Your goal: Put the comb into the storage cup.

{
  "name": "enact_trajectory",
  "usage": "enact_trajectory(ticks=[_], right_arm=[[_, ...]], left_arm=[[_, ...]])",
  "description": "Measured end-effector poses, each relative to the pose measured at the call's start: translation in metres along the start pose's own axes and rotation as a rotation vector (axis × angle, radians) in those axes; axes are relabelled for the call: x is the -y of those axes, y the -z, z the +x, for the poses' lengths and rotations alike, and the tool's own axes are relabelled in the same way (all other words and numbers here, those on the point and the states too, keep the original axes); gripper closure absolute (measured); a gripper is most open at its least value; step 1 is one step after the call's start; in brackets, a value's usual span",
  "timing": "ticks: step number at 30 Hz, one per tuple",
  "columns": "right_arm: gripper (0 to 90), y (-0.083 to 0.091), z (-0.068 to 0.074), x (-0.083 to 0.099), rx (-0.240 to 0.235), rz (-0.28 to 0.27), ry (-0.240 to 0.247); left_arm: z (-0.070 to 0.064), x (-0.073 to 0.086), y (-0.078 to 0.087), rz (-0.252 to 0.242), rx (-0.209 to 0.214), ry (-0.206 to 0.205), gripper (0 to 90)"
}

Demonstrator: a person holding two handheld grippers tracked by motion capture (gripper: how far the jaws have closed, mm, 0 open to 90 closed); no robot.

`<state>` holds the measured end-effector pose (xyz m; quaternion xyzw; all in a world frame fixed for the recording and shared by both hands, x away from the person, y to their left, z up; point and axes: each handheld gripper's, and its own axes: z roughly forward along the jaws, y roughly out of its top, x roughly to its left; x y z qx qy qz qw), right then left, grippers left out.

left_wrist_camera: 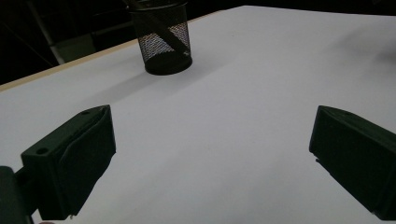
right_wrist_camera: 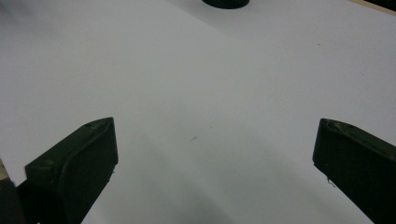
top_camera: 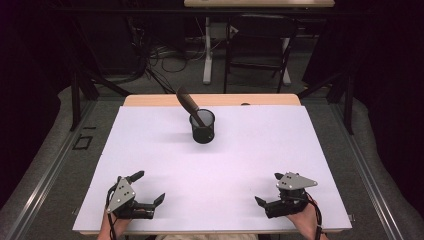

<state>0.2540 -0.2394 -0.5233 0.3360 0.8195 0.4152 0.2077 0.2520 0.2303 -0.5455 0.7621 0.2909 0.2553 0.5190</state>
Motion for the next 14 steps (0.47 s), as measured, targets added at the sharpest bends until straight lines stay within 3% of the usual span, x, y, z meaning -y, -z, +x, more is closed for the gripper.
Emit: enact_trajectory(ticks=[14], right_arm=[[0.0,0.0089,0.0045,0.0079,-0.006,-0.064,0.009]], left_arm=[[-0.0007,0.0002,-0.0002,0.009,-0.002,-0.004,0.3]])
